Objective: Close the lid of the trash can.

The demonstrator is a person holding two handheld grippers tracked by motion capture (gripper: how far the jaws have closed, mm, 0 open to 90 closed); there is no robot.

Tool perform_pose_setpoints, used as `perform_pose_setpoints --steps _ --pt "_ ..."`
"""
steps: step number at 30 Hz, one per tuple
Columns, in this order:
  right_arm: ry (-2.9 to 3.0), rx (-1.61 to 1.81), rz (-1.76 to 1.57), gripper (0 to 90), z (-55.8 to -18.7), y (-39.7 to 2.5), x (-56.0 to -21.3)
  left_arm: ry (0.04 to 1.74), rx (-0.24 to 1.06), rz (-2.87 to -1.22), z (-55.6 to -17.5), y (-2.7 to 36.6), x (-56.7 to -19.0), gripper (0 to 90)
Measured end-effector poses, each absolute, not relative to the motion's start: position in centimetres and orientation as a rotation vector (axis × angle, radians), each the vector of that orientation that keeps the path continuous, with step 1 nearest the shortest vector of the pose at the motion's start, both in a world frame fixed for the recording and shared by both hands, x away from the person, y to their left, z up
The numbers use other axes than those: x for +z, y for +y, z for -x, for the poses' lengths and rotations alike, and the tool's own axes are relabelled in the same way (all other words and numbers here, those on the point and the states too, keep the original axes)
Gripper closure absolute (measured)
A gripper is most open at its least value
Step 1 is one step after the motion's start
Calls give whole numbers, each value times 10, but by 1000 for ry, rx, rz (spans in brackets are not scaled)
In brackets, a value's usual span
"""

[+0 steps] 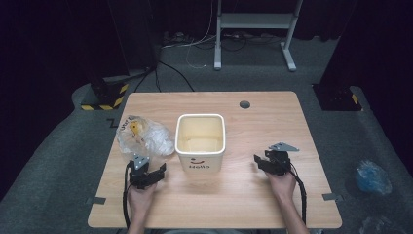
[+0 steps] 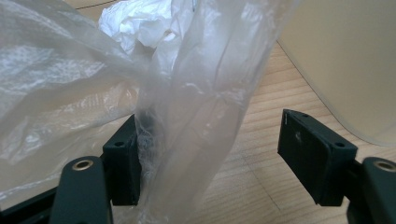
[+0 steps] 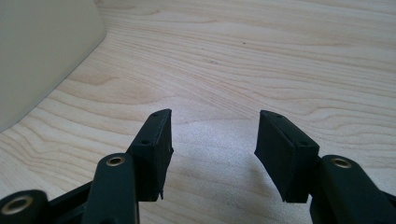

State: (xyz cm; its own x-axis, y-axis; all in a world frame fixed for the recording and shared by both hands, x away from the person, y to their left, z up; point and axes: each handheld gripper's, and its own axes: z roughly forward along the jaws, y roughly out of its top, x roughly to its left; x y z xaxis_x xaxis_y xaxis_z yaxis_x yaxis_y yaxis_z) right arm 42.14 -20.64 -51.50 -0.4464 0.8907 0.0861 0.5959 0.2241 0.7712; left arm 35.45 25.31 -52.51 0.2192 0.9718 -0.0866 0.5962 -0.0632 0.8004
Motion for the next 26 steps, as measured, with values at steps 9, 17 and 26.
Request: perform_pose_setpoints --steps 9,17,26 --pt "2141 1035 -1371 456 -426 -205 -521 1465 643 -1750 -354 253 -525 288" --pt "2145 1010 -1342 434 -427 -205 -523 1467 651 -1743 -354 253 -525 287" --pt "2147 959 -1317 377 -428 -201 -524 1466 660 -1757 -354 252 -525 283"
